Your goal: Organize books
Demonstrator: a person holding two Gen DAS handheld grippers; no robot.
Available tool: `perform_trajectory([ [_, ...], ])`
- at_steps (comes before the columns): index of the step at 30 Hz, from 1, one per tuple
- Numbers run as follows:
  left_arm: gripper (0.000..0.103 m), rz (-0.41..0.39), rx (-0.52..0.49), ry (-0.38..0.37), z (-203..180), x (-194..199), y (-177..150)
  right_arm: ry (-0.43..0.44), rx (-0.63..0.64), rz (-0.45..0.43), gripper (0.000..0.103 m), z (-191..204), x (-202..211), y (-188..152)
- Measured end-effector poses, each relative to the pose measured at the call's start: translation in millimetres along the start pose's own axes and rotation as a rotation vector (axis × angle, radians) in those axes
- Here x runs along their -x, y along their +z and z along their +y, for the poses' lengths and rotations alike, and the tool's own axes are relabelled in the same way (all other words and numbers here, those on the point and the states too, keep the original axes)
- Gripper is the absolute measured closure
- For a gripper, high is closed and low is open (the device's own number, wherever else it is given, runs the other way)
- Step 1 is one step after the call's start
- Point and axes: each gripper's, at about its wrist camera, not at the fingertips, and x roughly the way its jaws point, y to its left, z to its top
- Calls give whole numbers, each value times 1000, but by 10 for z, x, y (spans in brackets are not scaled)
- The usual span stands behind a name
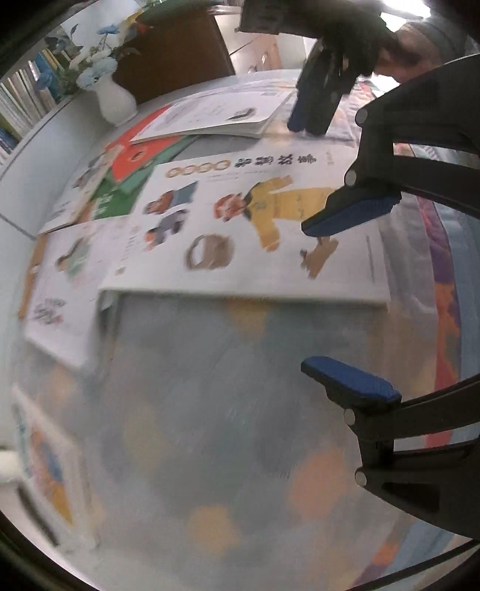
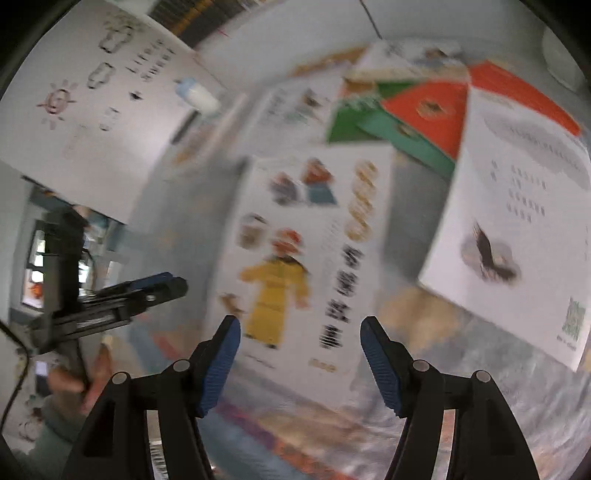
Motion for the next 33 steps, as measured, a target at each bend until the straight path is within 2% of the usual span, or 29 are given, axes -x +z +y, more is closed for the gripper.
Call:
perform_trajectory([
  [1, 46, 17, 14, -29, -8, -78, -5, -34, 8, 5, 58, -45, -11, -34],
  [2, 47, 24, 17, -45, 3, -112, -4, -69, 13, 17, 72, -62, -76, -57],
  [3, 47, 15, 7, -42, -31, -125, -10, -90, 7, 27, 76, -86, -113, -92],
  [5, 48, 5, -6, -58, -77, -104, -60, -97, -16, 34, 76, -135, -153, -124],
  [9, 51, -20, 38, -137, -42, -13, -97, -77, 4, 20, 75, -135, -146, -147],
  [10, 51, -41, 53, -180, -25, 75, -102, -76, -1, 18, 75, -158, -152, -143],
  [12, 51, -105, 89, -346, -8, 338, -123, -44, -23, 13, 75, -230, -111, -168],
  [14, 51, -140, 98, -432, -28, 467, -126, 0, -52, 15, 75, -311, -80, -175],
  [15, 51, -144, 98, -441, -40, 461, -125, 20, -66, 16, 75, -355, -81, -170],
  [17, 52, -125, 103, -382, -51, 310, -130, 37, -75, 18, 75, -389, -75, -168],
  [19, 60, -81, 118, -333, -47, 76, -162, 38, -66, 20, 75, -400, -62, -168],
  [21, 72, -36, 155, -375, -39, -135, -210, 35, -60, 17, 75, -368, -79, -170],
  [25, 86, -41, 165, -319, -99, -268, -245, 37, -52, 13, 75, -377, -59, -191],
  [27, 89, -44, 213, -370, -81, -293, -190, 50, -61, 21, 75, -409, -41, -186],
  [28, 90, -52, 243, -426, -58, -255, -160, 65, -77, 33, 75, -436, -39, -186],
  [31, 90, -75, 298, -563, 5, -119, -51, 169, -183, 84, 71, -640, 33, -217],
  [33, 90, -71, 323, -610, 48, -93, -7, 260, -267, 82, 59, -818, 79, -286],
])
